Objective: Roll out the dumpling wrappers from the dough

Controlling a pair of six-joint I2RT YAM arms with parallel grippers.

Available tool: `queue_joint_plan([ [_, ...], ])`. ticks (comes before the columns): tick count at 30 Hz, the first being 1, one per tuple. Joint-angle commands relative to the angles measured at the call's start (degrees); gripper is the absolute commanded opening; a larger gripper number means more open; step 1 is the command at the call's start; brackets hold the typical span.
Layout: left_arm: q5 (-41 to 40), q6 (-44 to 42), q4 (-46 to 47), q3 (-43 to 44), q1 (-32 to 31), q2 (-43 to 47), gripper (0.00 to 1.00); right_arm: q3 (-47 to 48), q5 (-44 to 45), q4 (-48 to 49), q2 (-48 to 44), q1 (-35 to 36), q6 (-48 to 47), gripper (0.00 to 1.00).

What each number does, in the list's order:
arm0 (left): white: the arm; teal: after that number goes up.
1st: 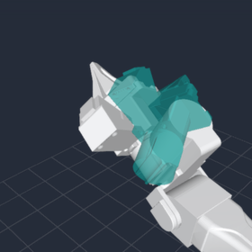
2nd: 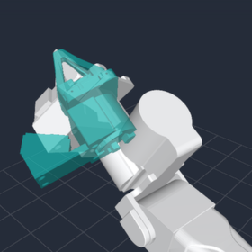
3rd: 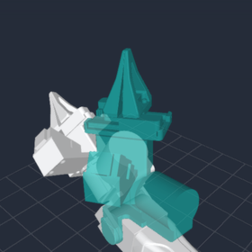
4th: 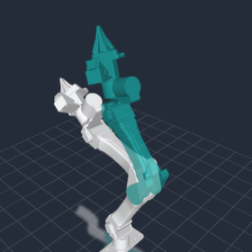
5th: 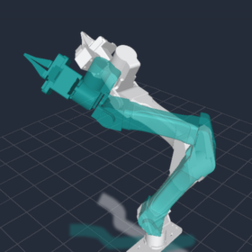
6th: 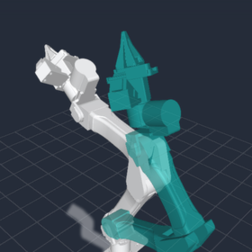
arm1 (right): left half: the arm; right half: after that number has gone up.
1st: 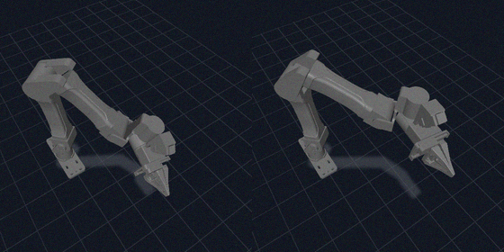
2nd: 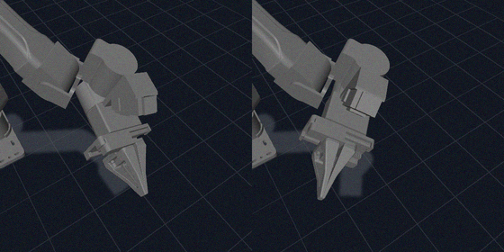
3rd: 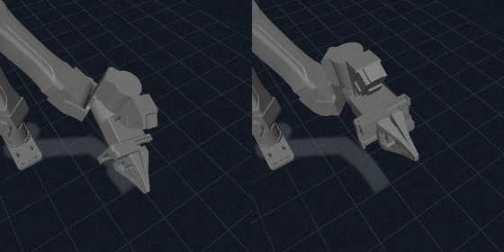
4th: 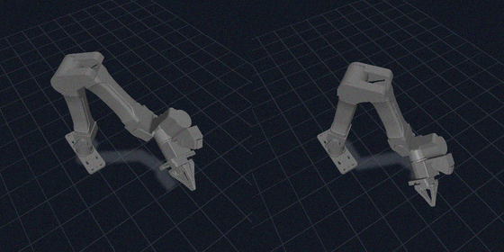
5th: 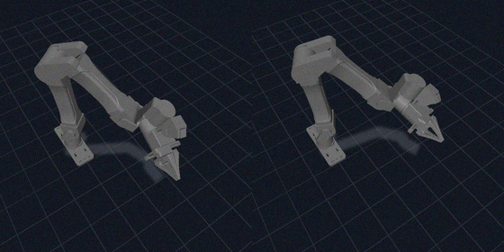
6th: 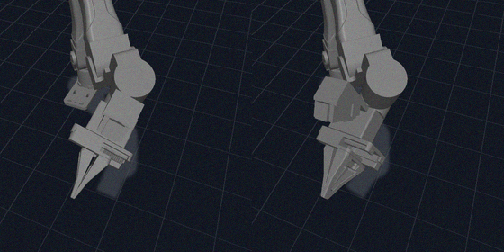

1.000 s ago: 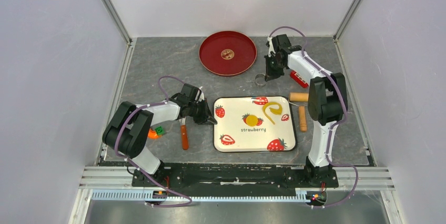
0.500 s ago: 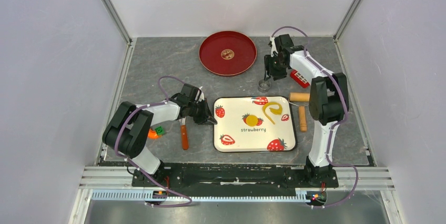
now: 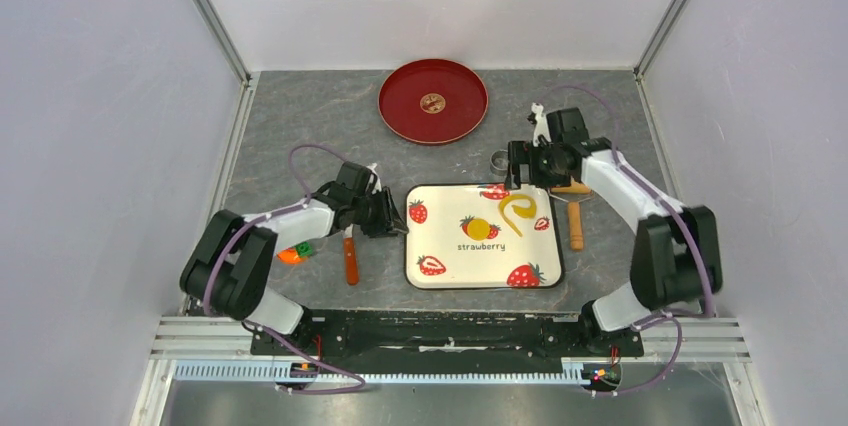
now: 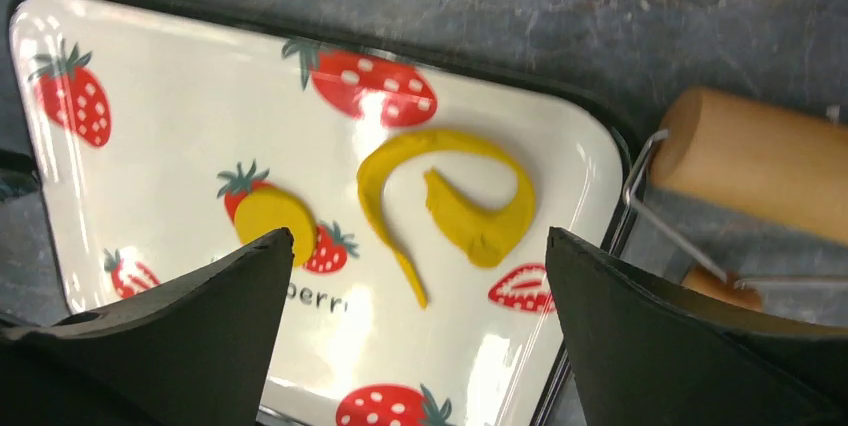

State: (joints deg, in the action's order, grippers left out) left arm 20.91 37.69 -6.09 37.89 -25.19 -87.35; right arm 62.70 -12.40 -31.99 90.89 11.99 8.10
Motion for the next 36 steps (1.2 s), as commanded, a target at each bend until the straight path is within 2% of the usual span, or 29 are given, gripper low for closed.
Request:
queue_joint_plan([
  [1,-6.23,-2.41,-1.71,-2.73,0.16,10.34,0.45,-8.75,-2.62,5.15,-11.91,-0.13,1.70,0.98],
  [6,-7.46,-1.10,-6.10,-3.79,0.23,23.97,0.56,-18.38,-4.69,5.79,-24.26,-0.12,4.65,0.98],
  [8,-9.82,-0.51,-10.58,-3.54,0.23,29.20,0.60,-21.39,-4.97,4.84,-28.53,-0.14,5.21,0.98],
  [12,-14.18,0.94,-20.41,-1.95,0.32,36.92,0.61,-27.04,-5.73,2.22,-37.20,-0.17,6.26,0.98],
  [17,-22.44,3.48,-33.72,0.01,0.32,40.61,0.62,-31.86,-6.71,-0.84,-45.09,-0.04,7.69,0.98],
  [19,-28.41,6.14,-39.73,1.30,0.15,39.83,0.62,-32.67,-6.97,-2.28,-47.06,-0.04,7.93,0.98],
  [20,-29.38,6.84,-40.89,1.60,0.09,38.97,0.62,-33.10,-7.17,-2.52,-47.86,-0.05,8.12,0.98],
  [22,-30.36,7.15,-41.95,2.56,0.14,36.46,0.70,-34.00,-7.37,-3.08,-49.51,-0.04,8.46,0.98],
  [25,-33.17,6.36,-43.66,4.46,0.14,30.41,0.71,-35.11,-7.62,-3.93,-50.62,-0.04,8.51,0.98],
  [33,-30.04,-0.93,-37.64,5.57,-0.57,15.12,0.70,-36.46,-8.26,-4.43,-50.90,-0.04,7.93,0.98],
  [36,-30.48,-1.77,-36.64,5.63,-1.08,10.50,0.67,-36.34,-8.64,-4.56,-50.60,-0.08,7.72,0.98],
])
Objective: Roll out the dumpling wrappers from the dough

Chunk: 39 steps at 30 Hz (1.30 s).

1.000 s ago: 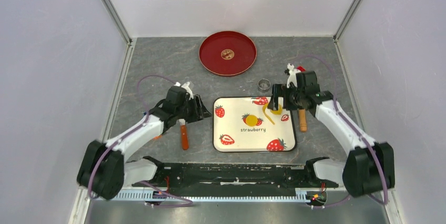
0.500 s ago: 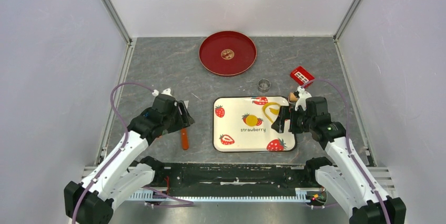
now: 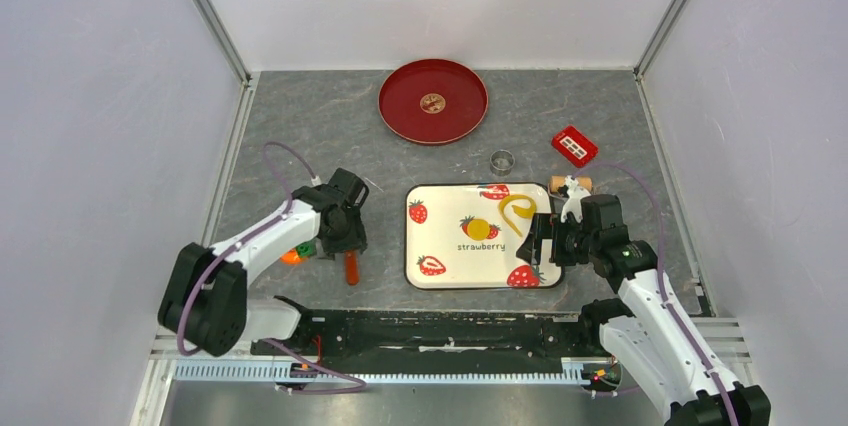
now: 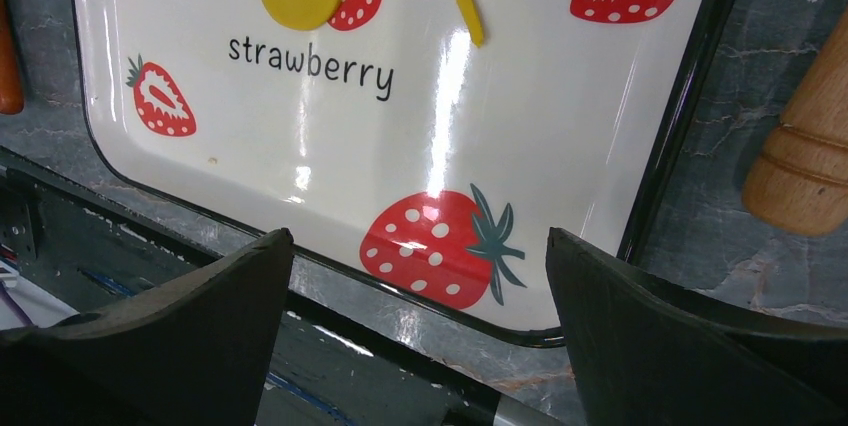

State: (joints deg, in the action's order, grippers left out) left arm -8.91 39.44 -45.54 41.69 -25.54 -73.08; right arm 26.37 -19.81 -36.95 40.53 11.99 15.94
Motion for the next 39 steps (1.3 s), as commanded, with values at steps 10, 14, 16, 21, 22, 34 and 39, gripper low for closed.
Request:
queue_joint_plan([
  [10,0.07,-4.15,5.46,1.14,-2.70,-10.71,0.33,0.51,-1.09,0.39,1.06,-0.10,-0.83,0.98],
  [14,0.00,-3.91,5.26,1.02,-3.14,-9.94,0.02,1.26,-1.17,0.34,1.83,-0.08,-1.27,0.98],
  [16,-0.49,-3.50,4.73,1.02,-3.39,-8.16,0.02,1.78,-1.27,0.30,2.22,-0.11,-1.36,0.98],
  [21,-2.17,-2.27,2.19,1.94,-3.94,0.46,0.02,3.45,-1.40,-0.09,2.71,-0.06,-1.50,0.98],
  [22,-2.11,-2.12,1.84,2.21,-4.19,2.69,0.02,3.87,-1.38,-0.21,2.86,-0.06,-1.60,0.98],
  [34,-4.98,-6.16,1.15,5.02,-15.33,15.85,0.02,8.50,-1.48,-2.54,3.39,-0.08,-2.12,0.98],
  [39,-3.40,-13.15,2.34,9.12,-24.26,14.13,0.02,10.98,-1.15,-3.87,2.86,-0.06,-2.73,0.98],
])
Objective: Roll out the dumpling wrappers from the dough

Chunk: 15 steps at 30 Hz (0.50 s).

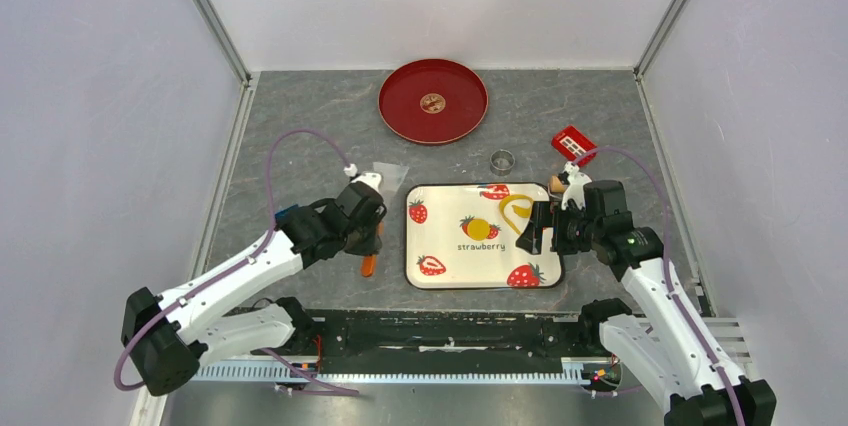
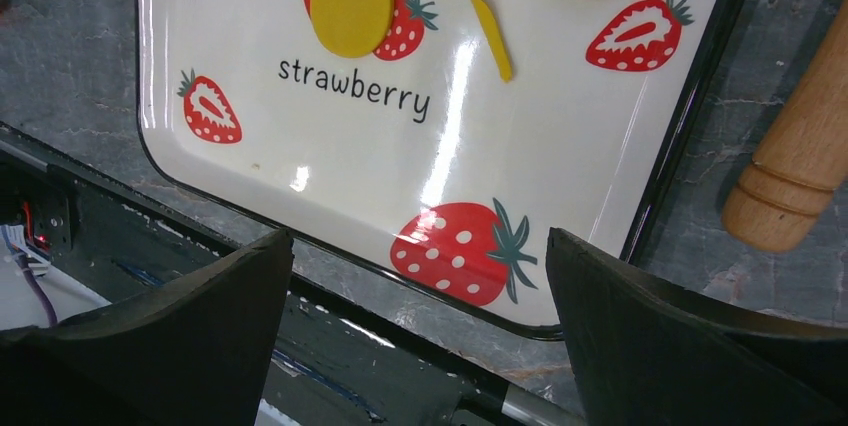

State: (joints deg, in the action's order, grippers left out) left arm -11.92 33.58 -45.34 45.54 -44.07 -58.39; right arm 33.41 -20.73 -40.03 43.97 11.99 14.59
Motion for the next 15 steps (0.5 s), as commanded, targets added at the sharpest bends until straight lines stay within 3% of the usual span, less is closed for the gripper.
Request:
queue_joint_plan([
  [1,-0.53,-8.42,2.40,5.89,-7.32,-0.90,0.02,4.51,-0.07,-1.15,-0.61,-0.04,-1.46,0.98],
  [5,-0.98,-13.38,5.13,7.53,-12.34,-0.74,0.02,6.92,-0.35,-2.79,-0.33,-0.12,-2.24,0.98],
  [15,1.76,-26.02,8.17,5.18,-14.08,3.49,0.02,12.69,-10.82,-3.51,-0.18,-0.12,-4.17,0.98],
])
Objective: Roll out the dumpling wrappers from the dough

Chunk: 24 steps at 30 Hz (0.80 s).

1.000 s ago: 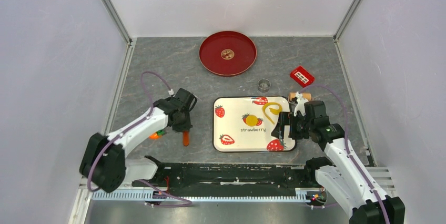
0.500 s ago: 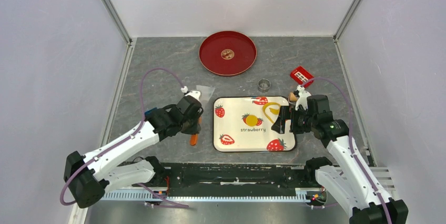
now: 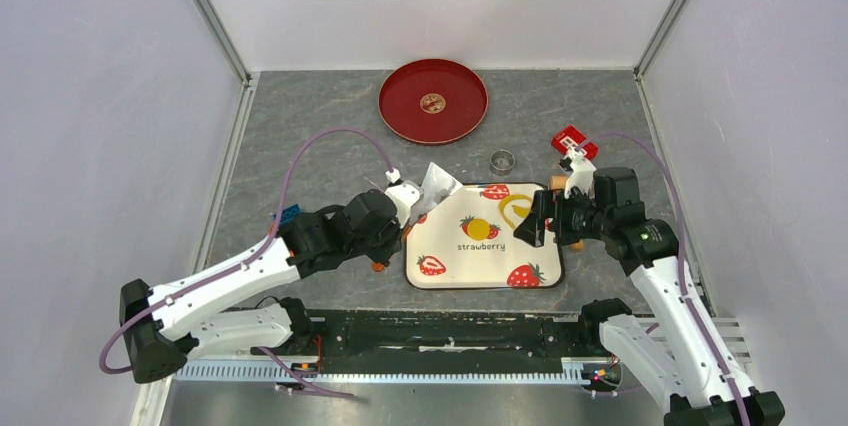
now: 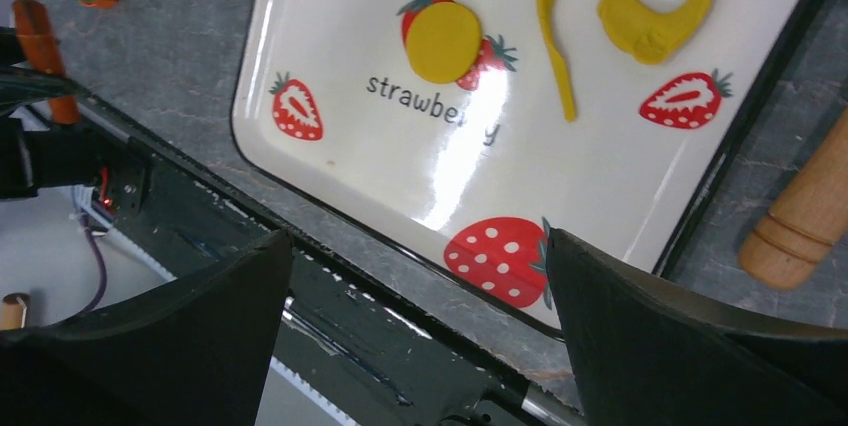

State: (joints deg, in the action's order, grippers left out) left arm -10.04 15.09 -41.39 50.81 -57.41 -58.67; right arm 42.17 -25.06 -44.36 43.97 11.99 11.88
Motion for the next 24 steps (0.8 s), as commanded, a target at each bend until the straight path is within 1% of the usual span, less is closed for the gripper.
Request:
queue_joint_plan([
  [1,0.85,-8.57,4.80,-0.83,-0.93,4.70,0.02,4.11,-7.82,1.60,-0.32,-0.14,-1.50,0.98],
  [4,3.33,-10.11,6.08,-2.30,-1.59,6.57,0.02,3.94,-12.52,4.52,-0.31,-0.16,-0.20,0.98],
  [7,5.72,-11.42,6.32,-2.94,-2.10,6.89,0.02,2.61,-17.37,9.47,-0.33,-0.07,3.37,0.98],
  [10,7.39,-11.92,6.32,-2.91,-2.83,5.79,0.02,0.63,-22.53,18.27,-0.64,-0.09,8.76,0.98],
  [14,7.59,-12.10,6.23,-2.39,-3.86,3.23,0.02,-2.08,-28.45,30.03,0.17,-0.08,16.82,0.98],
  [16,7.18,-12.10,6.13,-1.97,-4.35,1.69,0.02,-2.36,-28.91,33.33,0.78,-0.03,19.29,0.98],
  [19,5.83,-12.02,6.22,-1.68,-5.98,-0.05,0.02,-2.83,-28.11,35.06,2.19,0.56,20.53,0.98],
  [21,4.22,-11.61,6.47,-1.59,-7.33,-1.08,0.02,-3.34,-26.63,35.25,3.38,2.04,20.63,0.98],
  [24,2.20,-10.86,6.40,-1.32,-9.36,-2.26,0.02,-4.78,-22.33,35.80,5.70,6.55,21.42,0.98],
])
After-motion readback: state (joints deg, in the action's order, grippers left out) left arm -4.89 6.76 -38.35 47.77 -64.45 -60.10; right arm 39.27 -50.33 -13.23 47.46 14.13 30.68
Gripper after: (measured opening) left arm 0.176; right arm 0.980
